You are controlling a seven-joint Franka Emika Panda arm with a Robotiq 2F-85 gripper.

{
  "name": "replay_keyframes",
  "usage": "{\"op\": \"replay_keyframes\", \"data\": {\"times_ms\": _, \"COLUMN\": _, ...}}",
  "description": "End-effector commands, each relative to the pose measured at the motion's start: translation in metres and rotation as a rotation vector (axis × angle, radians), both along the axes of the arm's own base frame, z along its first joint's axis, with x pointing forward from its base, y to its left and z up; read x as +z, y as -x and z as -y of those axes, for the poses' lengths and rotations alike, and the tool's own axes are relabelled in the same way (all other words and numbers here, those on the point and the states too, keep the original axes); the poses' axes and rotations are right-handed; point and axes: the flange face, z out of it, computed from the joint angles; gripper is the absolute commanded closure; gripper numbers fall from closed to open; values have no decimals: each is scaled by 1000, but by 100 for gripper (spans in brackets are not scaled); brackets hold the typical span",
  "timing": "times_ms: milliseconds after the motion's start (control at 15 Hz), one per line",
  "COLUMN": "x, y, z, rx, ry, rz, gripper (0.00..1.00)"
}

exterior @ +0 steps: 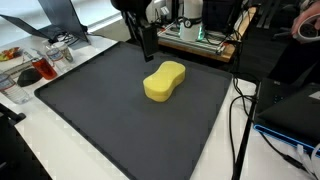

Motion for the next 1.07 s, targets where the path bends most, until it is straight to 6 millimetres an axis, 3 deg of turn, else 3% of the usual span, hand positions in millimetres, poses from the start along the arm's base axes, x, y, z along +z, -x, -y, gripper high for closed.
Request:
{"op": "replay_keyframes", "data": {"times_ms": 0, "x": -7, "y": -17, "z": 20, "rx": 63, "ry": -86, "rz": 40, "gripper": 0}}
{"op": "replay_keyframes", "data": {"times_ms": 533, "x": -46, "y": -31, "z": 80, "rx": 177, "ry": -331, "rz": 145, "gripper": 0}}
{"op": "replay_keyframes", "data": {"times_ms": 800, "x": -71, "y": -16, "z": 99, "rx": 285, "ry": -397, "rz": 175, "gripper": 0}}
{"op": "replay_keyframes", "data": {"times_ms": 1000, "x": -83, "y": 9, "z": 102, "rx": 356, "ry": -459, "rz": 133, "gripper": 0}}
